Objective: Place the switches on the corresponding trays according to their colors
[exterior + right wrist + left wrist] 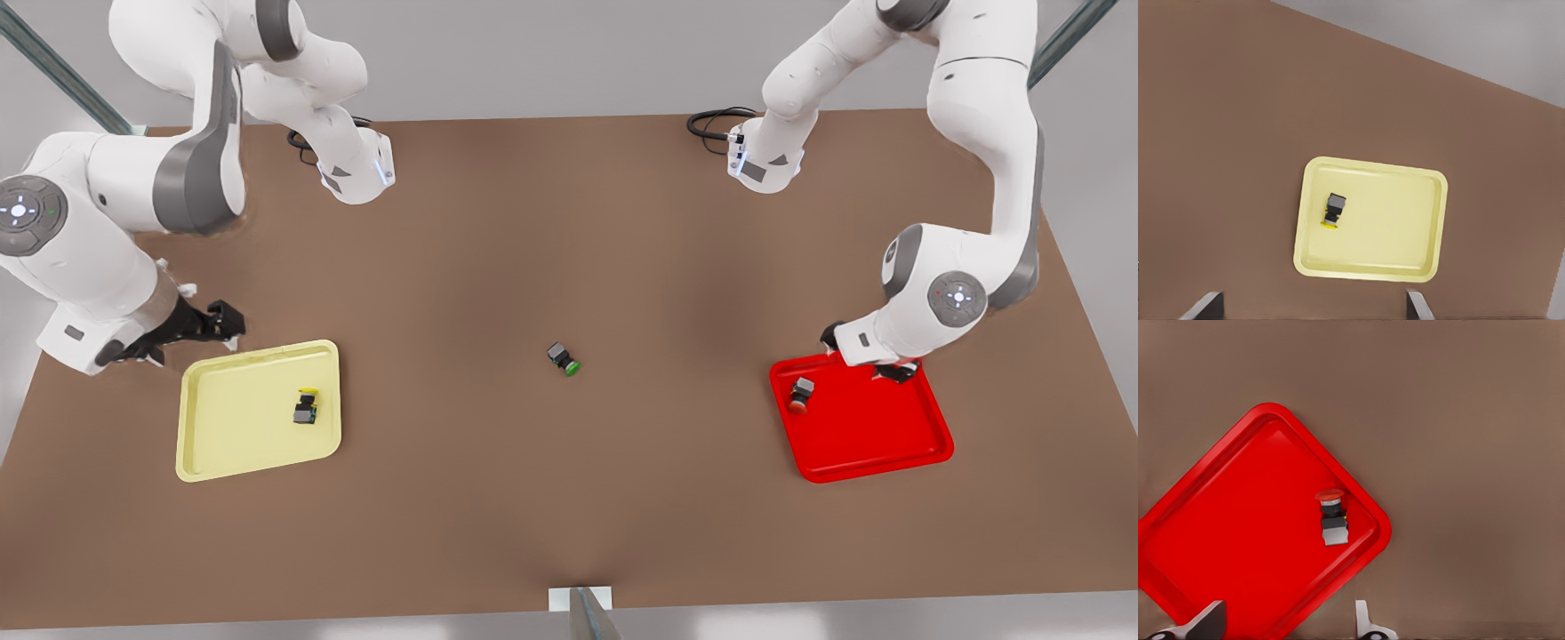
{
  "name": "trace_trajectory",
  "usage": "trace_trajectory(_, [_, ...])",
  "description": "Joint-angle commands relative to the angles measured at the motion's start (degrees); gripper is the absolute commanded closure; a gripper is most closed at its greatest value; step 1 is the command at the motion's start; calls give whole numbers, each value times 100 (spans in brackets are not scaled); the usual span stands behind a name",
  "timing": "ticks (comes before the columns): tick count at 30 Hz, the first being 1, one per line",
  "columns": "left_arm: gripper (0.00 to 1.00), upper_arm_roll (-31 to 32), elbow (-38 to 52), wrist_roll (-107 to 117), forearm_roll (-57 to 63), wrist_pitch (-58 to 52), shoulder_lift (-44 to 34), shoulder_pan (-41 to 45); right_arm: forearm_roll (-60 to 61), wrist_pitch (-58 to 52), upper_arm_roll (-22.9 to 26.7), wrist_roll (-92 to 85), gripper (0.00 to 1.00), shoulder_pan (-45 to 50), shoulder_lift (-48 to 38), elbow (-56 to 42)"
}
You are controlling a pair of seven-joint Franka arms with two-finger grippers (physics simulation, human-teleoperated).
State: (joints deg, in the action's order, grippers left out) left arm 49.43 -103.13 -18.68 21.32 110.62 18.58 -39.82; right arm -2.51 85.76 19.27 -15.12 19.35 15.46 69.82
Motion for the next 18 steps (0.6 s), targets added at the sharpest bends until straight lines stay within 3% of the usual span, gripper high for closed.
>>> trace_trajectory(1, [0, 22, 47, 22, -110, -57, -108, 1, -4, 2, -2, 0, 0, 7, -42, 15])
trace_trajectory(6, [0, 664, 1761, 1577, -215, -2667, -460, 124, -153, -25, -2, 0, 0, 25, -131, 67])
trace_trajectory(8, [0, 419, 1726, 1587, -848, -2913, -1321, 185, -162, -25, -2, 0, 0, 33, -122, 67])
trace_trajectory(9, [0, -783, 1673, 1587, -1156, -2975, -1656, 1220, -162, -33, -2, 0, 0, 33, -122, 67])
trace_trajectory(12, [0, -5161, 1708, 1631, -1586, -3257, -1867, 4719, -162, -42, -2, 0, 0, 33, -113, 67])
trace_trajectory(13, [0, -5550, 1735, 1622, -1639, -3327, -1849, 4844, -162, -42, -2, 0, 0, 33, -113, 67])
trace_trajectory(18, [0, -5567, 1884, 1657, -1877, -3362, -1797, 4642, -162, -33, -2, 0, 0, 33, -104, 67])
